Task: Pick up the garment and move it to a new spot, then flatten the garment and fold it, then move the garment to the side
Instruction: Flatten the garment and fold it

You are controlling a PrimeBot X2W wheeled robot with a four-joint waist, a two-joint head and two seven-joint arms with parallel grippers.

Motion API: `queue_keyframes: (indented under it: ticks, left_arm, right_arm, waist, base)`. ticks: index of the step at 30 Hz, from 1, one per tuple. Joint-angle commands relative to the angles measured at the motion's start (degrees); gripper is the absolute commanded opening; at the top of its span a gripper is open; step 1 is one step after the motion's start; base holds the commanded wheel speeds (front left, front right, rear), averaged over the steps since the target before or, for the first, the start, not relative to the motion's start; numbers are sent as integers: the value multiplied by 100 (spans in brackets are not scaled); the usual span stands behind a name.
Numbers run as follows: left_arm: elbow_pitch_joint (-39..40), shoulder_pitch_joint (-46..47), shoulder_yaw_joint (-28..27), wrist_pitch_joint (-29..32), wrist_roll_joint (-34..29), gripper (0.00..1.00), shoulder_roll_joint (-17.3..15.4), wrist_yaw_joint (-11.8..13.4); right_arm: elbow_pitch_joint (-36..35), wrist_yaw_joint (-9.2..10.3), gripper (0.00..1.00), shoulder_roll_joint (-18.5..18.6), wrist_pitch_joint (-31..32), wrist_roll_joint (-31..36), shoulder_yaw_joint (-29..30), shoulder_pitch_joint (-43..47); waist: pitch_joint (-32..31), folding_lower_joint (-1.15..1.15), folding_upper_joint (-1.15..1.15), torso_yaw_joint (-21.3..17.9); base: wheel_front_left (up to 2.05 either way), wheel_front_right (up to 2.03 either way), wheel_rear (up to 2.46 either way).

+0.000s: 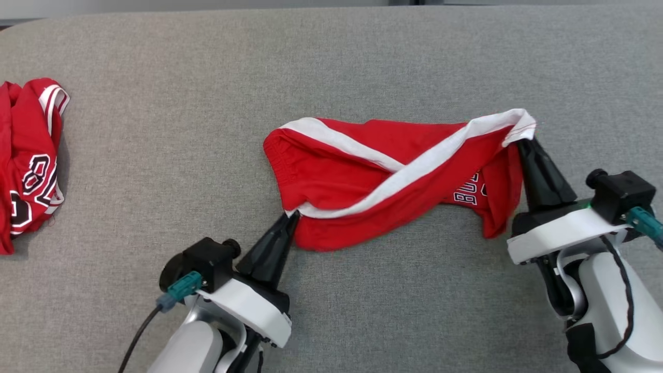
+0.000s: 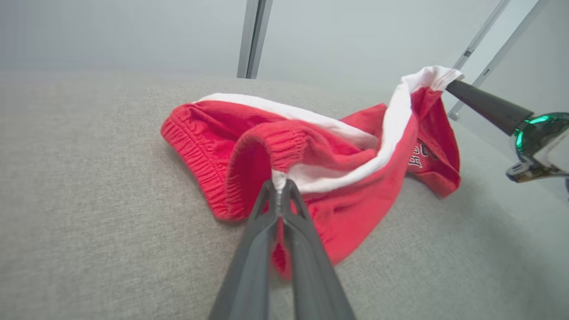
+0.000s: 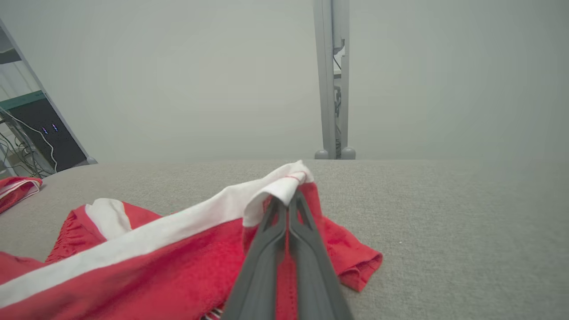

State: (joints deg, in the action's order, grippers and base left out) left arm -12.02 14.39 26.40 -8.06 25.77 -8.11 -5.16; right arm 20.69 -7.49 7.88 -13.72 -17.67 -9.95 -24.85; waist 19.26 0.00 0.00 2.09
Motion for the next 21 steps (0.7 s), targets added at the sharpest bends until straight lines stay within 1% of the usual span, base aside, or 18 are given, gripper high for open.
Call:
queue_keyframes:
  ticks: [1, 7, 13, 18, 21]
  left_arm:
    - [65, 129, -72, -55, -52, 0, -49, 45]
    - [523, 455, -345, -236, -237, 0, -310, 258]
    - [1033, 1197, -722, -219, -462, 0, -687, 400]
    - [1385, 2055, -938, -25, -585, 0, -918, 378]
    - [1506, 2604, -981, 109, -611, 0, -971, 328]
  right_arm:
    - [-114, -1, 0, 77, -48, 39, 41, 76]
    - [-809, -1, 0, 276, 118, 197, 291, 123]
    - [-1537, -1, 0, 520, 387, 307, 557, -109]
    - [-2004, 0, 0, 777, 675, 282, 692, -481]
    - [-2200, 0, 0, 930, 833, 239, 730, -765]
  waist:
    - [-62, 0, 0, -38]
    - [-305, 0, 0, -213]
    - [-604, 0, 0, -360]
    - [-829, 0, 0, -427]
    - [-947, 0, 0, -456]
  base:
    - [0, 0, 0]
    - [0, 0, 0]
    - [0, 0, 0]
    - [0, 0, 0]
    - [0, 0, 0]
